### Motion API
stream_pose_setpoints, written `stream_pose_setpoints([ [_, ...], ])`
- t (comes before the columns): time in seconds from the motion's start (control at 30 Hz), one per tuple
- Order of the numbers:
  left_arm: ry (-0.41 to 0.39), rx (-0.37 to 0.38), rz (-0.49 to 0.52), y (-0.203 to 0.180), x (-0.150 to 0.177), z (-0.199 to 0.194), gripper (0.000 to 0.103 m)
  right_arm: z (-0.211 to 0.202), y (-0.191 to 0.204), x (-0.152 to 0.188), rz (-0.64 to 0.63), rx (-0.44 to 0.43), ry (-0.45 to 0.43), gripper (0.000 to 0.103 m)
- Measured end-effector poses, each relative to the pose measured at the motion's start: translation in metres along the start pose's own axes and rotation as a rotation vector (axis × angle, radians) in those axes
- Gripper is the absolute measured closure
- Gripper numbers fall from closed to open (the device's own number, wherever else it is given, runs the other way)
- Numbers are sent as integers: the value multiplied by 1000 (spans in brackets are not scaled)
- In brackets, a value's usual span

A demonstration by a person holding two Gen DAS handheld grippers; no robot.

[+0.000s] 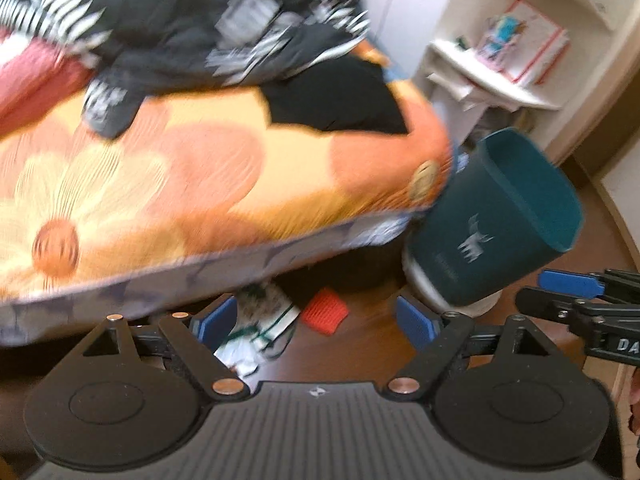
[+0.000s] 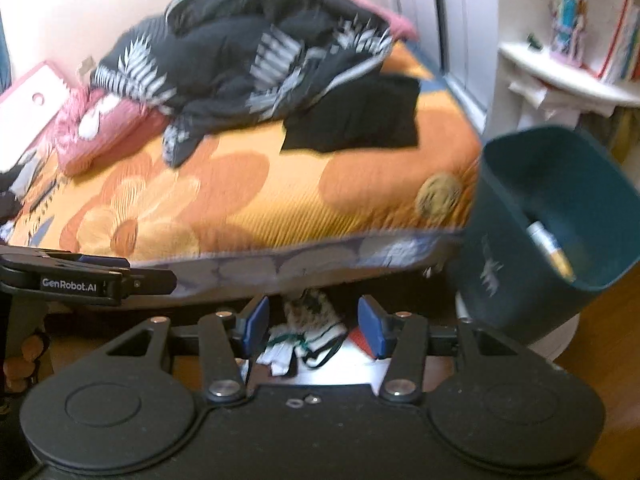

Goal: Collect trash
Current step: 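Move both tools back under the bed toward the plastic bag and red mesh, then grasp the clear plastic bag with left tool while right tool grasps the red mesh sleeve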

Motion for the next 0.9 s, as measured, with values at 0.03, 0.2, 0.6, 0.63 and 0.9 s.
stream_pose_setpoints([
  [0.03, 21, -14, -15, 11, 7, 8, 16, 9, 2, 3, -3, 0, 16, 53],
  [0.2, 105, -88, -42, 56, 33, 44, 16, 55, 6, 20, -32, -1, 81, 53],
  [0.6, 337, -228, 57, 134, 90, 155, 16, 186, -29, 64, -49, 49, 223, 53],
  [0.63, 358, -224, 69, 139, 94, 165, 16, 197, -33, 68, -51, 57, 234, 53],
  [0.9, 520, -189, 48, 173, 130, 241, 16, 288, -52, 106, -92, 118, 374, 53],
])
Point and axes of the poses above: each gripper's, at about its wrist camera, not at the fingertips, and z roughly the way its jaws point, y to its left, x to its underside, the point moved 1 cm from there along z, roughly the way its jaws point, and after that the axes turned 10 degrees about -y, right-handed, at the moved point
